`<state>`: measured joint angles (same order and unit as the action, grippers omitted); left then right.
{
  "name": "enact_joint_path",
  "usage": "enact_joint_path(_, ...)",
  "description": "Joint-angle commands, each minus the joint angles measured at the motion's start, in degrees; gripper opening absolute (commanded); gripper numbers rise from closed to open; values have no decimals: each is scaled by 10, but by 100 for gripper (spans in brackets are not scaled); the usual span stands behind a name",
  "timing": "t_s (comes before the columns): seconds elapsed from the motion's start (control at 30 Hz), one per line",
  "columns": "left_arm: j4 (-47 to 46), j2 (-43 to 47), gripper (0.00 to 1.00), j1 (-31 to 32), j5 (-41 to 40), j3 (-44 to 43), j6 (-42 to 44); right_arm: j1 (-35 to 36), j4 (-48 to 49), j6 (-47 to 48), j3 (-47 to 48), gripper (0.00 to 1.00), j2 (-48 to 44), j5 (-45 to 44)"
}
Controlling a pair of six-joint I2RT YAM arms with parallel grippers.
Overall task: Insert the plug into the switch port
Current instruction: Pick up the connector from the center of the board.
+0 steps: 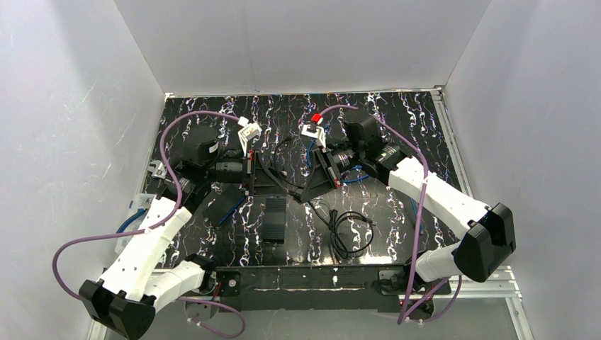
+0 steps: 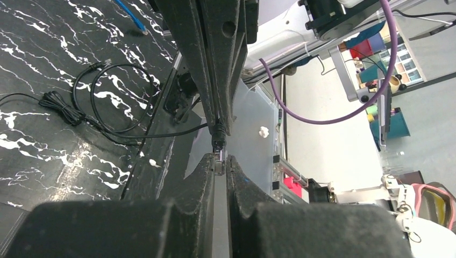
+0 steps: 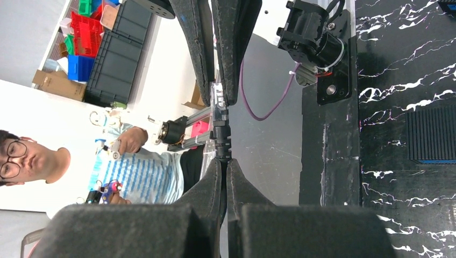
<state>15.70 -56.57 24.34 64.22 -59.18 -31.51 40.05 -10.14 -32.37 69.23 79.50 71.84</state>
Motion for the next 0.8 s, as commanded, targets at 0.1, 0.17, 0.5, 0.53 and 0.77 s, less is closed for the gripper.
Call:
enact_joint_path(0.1,56,-3,0,3,-13,-35,30,7,-90,145,43,39,-29,-50)
enact_joint_path(0.17,58,-3,0,3,-15,-30,23,7,-139,205,45,48,-53,-120)
enact_joint_path(0.5,76,13,0,3,-55,-12,-30,33,-155,408,4,61,-172,-310)
enact_joint_path(0.53,91,11,0,3,-67,-16,-39,42,-156,429,2,62,-181,-321)
enact_joint_path(0.77,109,19,0,3,-112,-4,-111,118,-135,513,-6,60,-201,-460)
